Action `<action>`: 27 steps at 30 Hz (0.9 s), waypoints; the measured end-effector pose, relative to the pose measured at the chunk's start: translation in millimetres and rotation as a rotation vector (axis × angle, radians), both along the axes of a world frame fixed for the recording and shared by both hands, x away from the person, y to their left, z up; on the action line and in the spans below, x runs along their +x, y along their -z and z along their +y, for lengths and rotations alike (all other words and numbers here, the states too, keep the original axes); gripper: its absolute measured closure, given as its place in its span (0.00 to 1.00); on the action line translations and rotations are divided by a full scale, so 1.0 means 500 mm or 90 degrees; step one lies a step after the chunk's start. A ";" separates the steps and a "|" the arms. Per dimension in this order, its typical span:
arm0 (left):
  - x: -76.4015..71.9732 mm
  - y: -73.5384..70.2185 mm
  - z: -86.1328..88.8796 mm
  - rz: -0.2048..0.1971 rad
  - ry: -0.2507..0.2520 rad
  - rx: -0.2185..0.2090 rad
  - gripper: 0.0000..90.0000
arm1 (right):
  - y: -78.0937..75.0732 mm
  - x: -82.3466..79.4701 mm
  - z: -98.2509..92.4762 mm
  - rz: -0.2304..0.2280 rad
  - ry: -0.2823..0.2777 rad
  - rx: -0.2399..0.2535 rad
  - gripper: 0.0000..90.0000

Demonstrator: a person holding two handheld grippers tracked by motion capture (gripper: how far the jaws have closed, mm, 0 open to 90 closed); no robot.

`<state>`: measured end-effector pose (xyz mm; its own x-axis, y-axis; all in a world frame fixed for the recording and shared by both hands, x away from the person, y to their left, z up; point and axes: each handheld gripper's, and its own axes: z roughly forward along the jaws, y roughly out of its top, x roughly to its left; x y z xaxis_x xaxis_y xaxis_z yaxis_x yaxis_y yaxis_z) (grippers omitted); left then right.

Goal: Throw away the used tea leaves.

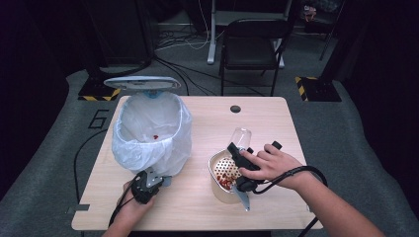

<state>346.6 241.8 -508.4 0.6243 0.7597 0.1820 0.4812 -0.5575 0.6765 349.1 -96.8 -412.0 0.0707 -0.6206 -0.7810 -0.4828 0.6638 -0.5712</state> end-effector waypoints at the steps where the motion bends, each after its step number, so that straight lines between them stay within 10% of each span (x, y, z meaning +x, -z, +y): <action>1: 0.000 0.000 0.000 0.000 0.000 0.001 1.00 | 0.001 0.000 0.000 -0.003 0.000 0.001 0.57; 27: 0.000 0.000 0.000 0.000 0.001 0.002 1.00 | -0.020 -0.013 0.003 0.021 -0.008 -0.008 0.56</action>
<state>346.7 241.6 -508.3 0.6251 0.7585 0.1839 0.4810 -0.5599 0.6747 342.9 -95.1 -401.9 0.0526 -0.6292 -0.7754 -0.5101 0.6506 -0.5626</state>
